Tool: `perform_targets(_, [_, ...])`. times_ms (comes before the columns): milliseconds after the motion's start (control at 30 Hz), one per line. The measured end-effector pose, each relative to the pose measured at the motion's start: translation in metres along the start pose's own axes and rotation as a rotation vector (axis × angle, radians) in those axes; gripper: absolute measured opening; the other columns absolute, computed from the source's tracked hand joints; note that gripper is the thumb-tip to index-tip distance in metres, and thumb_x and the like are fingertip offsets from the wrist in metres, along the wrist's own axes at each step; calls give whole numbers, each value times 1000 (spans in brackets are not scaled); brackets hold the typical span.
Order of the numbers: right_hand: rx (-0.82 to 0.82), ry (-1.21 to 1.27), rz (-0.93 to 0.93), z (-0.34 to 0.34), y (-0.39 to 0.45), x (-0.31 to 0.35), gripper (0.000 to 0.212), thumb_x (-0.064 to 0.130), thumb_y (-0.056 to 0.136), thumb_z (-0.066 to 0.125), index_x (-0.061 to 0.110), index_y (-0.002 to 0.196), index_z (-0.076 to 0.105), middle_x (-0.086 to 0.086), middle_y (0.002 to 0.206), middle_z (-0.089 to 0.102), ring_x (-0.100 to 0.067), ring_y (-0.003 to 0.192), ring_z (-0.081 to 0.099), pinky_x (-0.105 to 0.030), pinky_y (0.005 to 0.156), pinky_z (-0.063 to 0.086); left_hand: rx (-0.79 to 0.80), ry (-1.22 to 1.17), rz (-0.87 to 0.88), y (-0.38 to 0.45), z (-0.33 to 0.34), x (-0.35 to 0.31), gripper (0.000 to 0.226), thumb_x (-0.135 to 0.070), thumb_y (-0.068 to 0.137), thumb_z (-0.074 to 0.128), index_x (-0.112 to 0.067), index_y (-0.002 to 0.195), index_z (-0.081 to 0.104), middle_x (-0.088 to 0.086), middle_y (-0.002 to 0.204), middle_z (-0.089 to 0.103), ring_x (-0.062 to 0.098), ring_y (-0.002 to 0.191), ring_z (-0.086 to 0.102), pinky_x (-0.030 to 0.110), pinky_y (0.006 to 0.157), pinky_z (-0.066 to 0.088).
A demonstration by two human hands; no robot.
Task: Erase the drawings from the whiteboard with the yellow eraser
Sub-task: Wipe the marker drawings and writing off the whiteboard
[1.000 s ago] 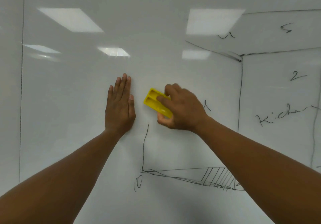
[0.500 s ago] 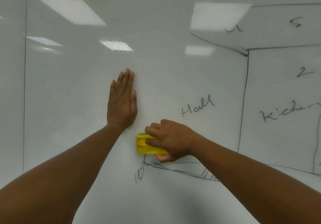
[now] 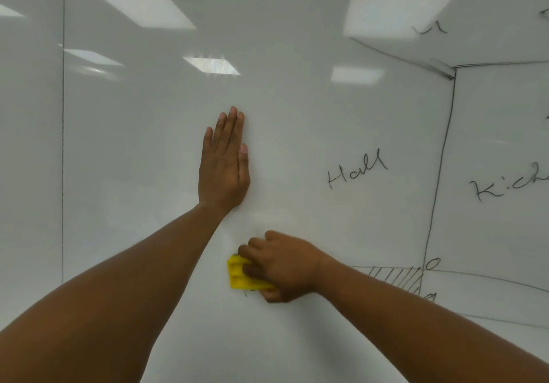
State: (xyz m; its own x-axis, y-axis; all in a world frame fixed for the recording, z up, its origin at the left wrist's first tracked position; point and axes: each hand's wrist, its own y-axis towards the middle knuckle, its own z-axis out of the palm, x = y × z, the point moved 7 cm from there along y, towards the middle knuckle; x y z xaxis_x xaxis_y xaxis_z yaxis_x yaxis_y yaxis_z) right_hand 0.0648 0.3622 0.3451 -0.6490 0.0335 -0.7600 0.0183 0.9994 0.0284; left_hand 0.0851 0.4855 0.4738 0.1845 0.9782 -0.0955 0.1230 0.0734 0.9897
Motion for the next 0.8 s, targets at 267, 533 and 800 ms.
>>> perform_targets(267, [44, -95, -48, -5, 4, -2, 36, 51, 74, 61, 27, 101, 65, 0, 125, 51, -18, 101, 51, -31, 79, 37, -6, 6, 0, -10, 0, 2, 54, -24, 106, 23, -15, 159, 17, 0, 167, 15, 13, 154, 6, 37, 126, 4])
perform_targets(533, [-40, -63, 19, -16, 6, -12, 41, 49, 74, 64, 23, 105, 65, -5, 124, 51, -22, 103, 49, -33, 78, 39, 1, 16, -12, -14, 1, 2, 54, -24, 106, 22, -14, 159, 16, 0, 167, 14, 13, 154, 5, 37, 126, 3])
perform_targets(800, [269, -83, -195, 22, -5, 27, 39, 48, 75, 66, 32, 110, 62, 1, 133, 41, -19, 116, 40, -33, 90, 32, 26, 8, -25, -20, 0, 2, 55, -23, 106, 21, -14, 159, 13, 0, 167, 10, 12, 154, 2, 35, 126, -2])
